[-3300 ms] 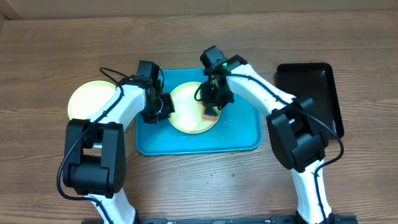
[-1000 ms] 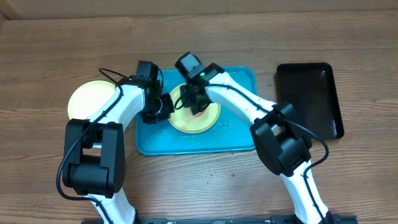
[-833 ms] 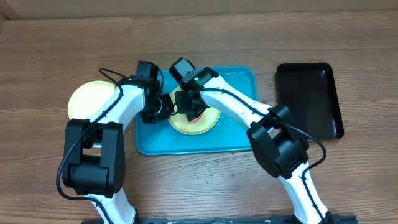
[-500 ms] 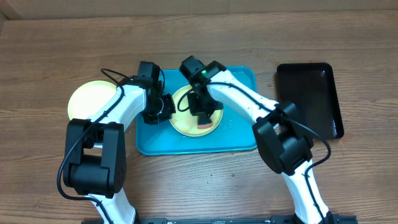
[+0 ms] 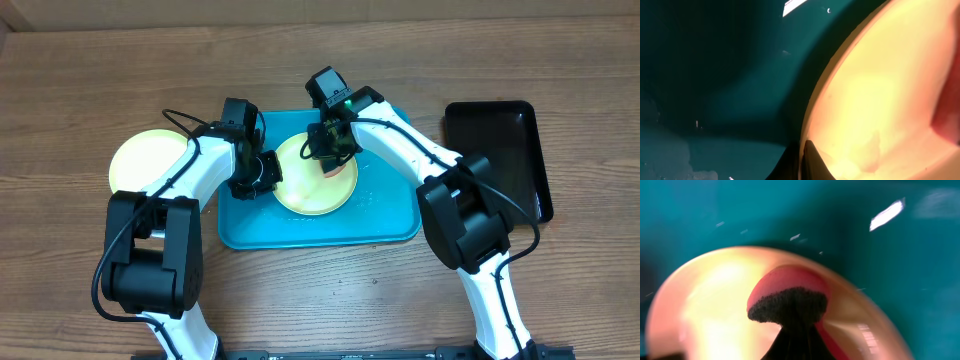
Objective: Clean dirty plates on tray and stack at the side
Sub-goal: 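Scrub the yellow-green plate with the sponge while the left gripper holds it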
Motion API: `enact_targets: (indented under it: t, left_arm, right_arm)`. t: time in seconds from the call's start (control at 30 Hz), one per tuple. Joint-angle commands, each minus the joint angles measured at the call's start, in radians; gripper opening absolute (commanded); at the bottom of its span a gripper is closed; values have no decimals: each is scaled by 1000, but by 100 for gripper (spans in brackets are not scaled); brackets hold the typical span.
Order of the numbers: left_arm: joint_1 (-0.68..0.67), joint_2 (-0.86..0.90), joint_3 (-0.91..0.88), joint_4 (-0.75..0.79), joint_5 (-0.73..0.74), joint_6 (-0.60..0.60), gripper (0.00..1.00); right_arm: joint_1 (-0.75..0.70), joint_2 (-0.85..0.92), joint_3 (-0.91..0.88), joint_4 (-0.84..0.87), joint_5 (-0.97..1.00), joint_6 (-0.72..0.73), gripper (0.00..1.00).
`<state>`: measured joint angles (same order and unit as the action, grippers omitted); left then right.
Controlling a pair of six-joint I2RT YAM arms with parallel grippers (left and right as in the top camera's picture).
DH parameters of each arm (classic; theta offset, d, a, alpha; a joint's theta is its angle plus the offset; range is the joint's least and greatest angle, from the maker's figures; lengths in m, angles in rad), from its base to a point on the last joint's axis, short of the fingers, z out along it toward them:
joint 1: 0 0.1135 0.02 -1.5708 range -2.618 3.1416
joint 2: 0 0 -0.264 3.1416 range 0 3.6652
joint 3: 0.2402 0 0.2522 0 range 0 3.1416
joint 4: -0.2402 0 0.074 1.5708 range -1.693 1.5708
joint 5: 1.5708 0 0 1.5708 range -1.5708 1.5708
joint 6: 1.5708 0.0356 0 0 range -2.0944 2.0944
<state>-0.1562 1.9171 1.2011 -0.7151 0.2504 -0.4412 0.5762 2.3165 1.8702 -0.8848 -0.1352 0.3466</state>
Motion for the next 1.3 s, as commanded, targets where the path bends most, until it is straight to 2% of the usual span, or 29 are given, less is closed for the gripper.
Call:
enact_targets:
  t: [0.0, 0.27, 0.43, 0.63, 0.77, 0.9, 1.0, 1.13, 1.27]
  left_arm:
    - [6, 7, -10, -5, -24, 16, 4]
    - [6, 7, -10, -5, -24, 19, 4]
    - [6, 7, -10, -5, -24, 19, 4]
    - [6, 7, -10, -6, -24, 27, 4]
    - [6, 7, -10, -6, -25, 28, 4]
    - [6, 7, -10, -6, -25, 31, 4]
    - [6, 7, -10, -6, -25, 31, 4]
    - [6, 7, -10, -6, -25, 31, 4]
    - [6, 7, -10, -6, -25, 31, 4]
  right_arm:
    - [24, 8, 2, -5, -145, -11, 4]
    - [42, 8, 2, -150, -171, -81, 4]
    - [23, 8, 2, -246, 36, -93, 4]
    - [-15, 8, 3, -214, 190, -93, 4]
    - [-23, 8, 3, -119, 175, -85, 4]
    - [-19, 8, 3, -10, 41, -85, 6]
    - [-13, 8, 3, 45, -67, -86, 11]
    - [-9, 8, 3, 40, -76, -98, 11]
    - [-29, 3, 50, -59, -77, -97, 4]
